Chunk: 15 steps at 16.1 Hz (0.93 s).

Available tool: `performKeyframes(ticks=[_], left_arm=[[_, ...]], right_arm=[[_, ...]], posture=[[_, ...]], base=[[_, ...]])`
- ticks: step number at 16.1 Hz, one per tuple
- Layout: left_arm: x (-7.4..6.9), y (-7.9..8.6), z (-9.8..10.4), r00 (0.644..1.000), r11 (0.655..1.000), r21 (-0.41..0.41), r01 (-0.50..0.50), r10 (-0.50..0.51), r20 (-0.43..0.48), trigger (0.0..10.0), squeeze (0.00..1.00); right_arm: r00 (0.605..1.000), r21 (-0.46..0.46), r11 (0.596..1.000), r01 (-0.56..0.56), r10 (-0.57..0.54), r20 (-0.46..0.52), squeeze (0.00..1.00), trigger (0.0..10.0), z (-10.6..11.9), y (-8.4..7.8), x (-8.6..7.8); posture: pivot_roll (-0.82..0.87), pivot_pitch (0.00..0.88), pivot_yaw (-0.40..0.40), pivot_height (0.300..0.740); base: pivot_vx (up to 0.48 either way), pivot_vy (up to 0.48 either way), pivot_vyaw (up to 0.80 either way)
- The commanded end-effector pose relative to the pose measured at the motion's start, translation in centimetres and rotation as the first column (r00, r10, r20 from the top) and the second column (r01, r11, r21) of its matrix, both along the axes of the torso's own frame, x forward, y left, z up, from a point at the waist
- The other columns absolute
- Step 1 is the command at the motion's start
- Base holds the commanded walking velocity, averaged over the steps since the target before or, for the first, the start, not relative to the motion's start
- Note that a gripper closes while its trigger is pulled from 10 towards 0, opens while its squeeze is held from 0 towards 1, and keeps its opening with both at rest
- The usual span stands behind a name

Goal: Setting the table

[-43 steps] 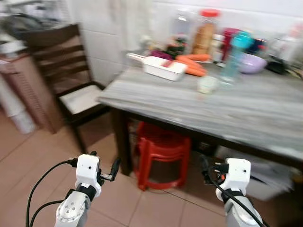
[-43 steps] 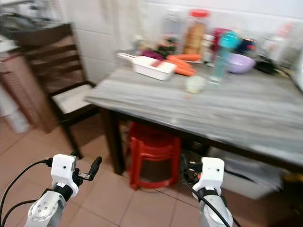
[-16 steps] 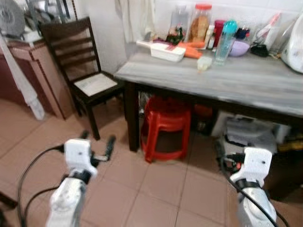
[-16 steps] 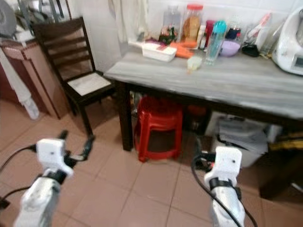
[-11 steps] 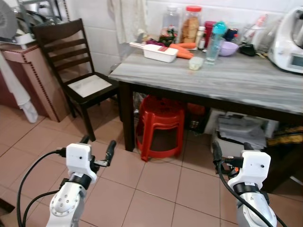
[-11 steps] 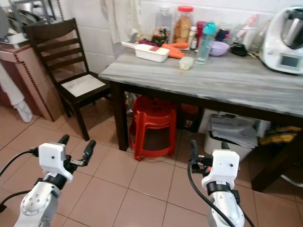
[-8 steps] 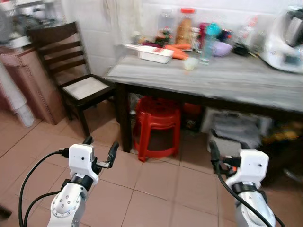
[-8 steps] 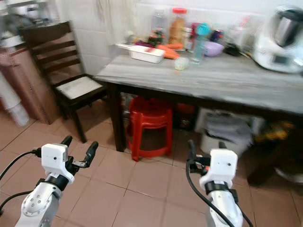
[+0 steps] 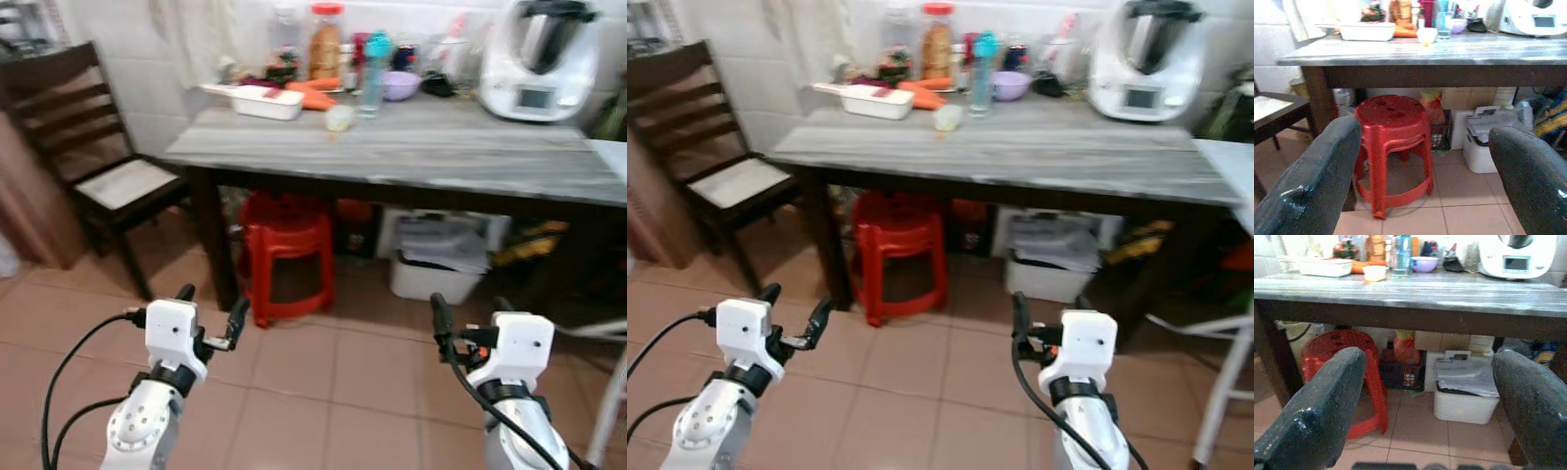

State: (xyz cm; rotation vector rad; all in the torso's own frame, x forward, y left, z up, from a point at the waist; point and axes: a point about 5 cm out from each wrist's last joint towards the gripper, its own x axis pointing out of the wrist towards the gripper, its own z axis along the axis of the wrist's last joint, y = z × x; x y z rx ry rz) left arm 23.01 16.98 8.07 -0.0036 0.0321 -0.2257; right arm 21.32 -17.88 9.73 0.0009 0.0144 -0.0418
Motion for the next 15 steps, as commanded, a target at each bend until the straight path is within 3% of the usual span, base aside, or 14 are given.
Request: performKeyframes(ticks=[1, 15], left_arm=[[0.21, -0.37, 0.40, 1.000, 1.000, 0.000, 0.019, -0.019, 0.009, 10.0, 0.00], [0.87, -0.92, 0.41, 0.999, 0.999, -0.007, 0.043, -0.043, 0.000, 10.0, 0.00]], right_arm=[[1.000, 0.000, 1.000, 0.000, 0.000, 0.000, 0.00, 10.0, 0.16, -0.15, 0.15], [1.000, -0.002, 1.000, -0.012, 0.012, -0.007, 0.00, 10.0, -0.13, 0.23, 0.18]], posture=[[0.07, 0.000, -0.025, 0.740], [0.06, 0.000, -0.014, 0.740]], base=[[0.000, -0.337, 0.00], [0.000, -0.471, 0.00]])
